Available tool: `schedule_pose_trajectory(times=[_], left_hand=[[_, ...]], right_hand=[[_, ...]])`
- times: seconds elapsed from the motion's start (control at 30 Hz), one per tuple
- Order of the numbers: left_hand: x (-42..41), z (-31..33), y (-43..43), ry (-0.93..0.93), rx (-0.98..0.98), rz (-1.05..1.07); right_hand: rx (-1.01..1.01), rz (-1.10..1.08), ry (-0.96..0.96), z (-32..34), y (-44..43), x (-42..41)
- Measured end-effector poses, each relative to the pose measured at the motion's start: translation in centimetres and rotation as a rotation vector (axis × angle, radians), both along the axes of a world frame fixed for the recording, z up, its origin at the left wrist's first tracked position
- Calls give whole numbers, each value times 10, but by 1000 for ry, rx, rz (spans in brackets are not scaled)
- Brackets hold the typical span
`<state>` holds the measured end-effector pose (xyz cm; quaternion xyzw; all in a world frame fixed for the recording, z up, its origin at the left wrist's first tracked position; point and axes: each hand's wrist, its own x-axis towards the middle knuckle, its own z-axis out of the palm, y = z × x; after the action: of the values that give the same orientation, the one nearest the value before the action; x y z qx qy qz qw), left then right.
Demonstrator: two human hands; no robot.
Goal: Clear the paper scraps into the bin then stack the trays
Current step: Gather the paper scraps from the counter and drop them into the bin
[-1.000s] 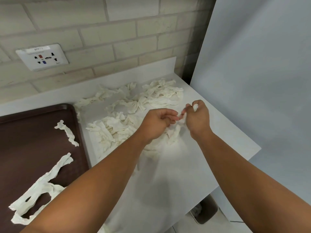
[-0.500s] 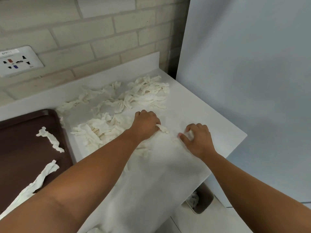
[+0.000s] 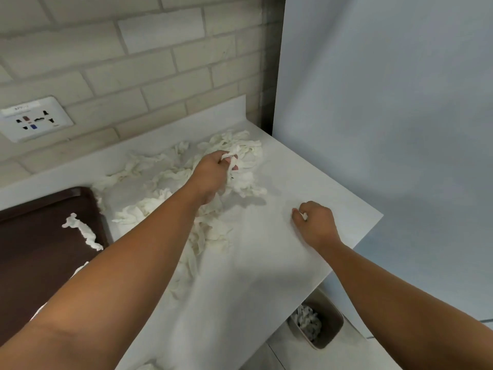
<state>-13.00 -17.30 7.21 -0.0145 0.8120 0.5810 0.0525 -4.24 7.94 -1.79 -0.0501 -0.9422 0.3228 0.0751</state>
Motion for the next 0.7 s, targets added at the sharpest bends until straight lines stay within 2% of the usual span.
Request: schedule_pose_trajectory(times=[0.07, 0.17, 0.27, 0.4, 0.5, 0.6, 0.7], left_hand=[[4, 9, 8, 18, 39, 21], [11, 20, 20, 32, -37, -12], [20, 21, 28, -25, -129, -113], [36, 7, 32, -56, -388, -262], [44, -2, 31, 40, -618, -251], [50, 1, 32, 64, -550, -132], [55, 14, 40, 25, -313, -2]], right_hand=[[-100, -33, 46, 8, 4, 0], [-235, -44, 31, 24, 12, 6], [-234, -16, 17, 38, 24, 14], [-255, 8, -11, 49, 44, 26], [-263, -7, -28, 49, 57, 32], [-310, -9, -36, 50, 68, 40], [-320, 22, -49, 52, 73, 46]])
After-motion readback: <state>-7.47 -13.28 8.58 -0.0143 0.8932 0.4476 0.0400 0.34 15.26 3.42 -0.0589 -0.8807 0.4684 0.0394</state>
